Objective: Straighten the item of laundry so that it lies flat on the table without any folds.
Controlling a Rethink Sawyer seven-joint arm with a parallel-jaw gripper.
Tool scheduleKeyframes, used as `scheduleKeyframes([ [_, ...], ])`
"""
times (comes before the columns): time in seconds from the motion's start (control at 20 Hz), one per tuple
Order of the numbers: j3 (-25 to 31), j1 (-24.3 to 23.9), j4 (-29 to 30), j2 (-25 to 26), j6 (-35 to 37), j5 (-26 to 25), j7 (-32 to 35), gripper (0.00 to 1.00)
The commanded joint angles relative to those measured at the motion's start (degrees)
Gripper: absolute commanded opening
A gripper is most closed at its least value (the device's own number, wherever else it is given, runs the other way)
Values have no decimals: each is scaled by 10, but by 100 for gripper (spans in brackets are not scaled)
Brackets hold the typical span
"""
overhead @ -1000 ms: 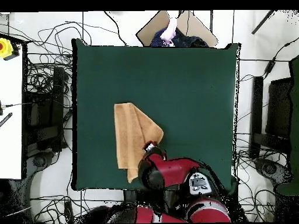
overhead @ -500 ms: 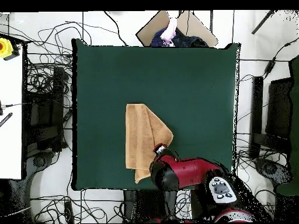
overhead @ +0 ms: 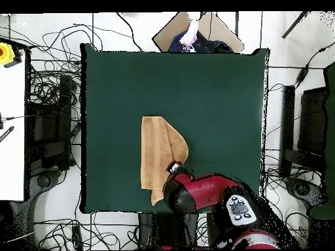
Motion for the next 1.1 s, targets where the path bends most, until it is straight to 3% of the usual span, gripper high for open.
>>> scheduleKeyframes([
  [0.05,99,-8,-8,-67,152,21,-102,0],
  [0.35,152,-33,5,-129,239,52,-138,0],
  [0.7,182,-51,11,-128,248,29,-114,0],
  [1.1,219,-78,4,-142,290,41,-133,0],
])
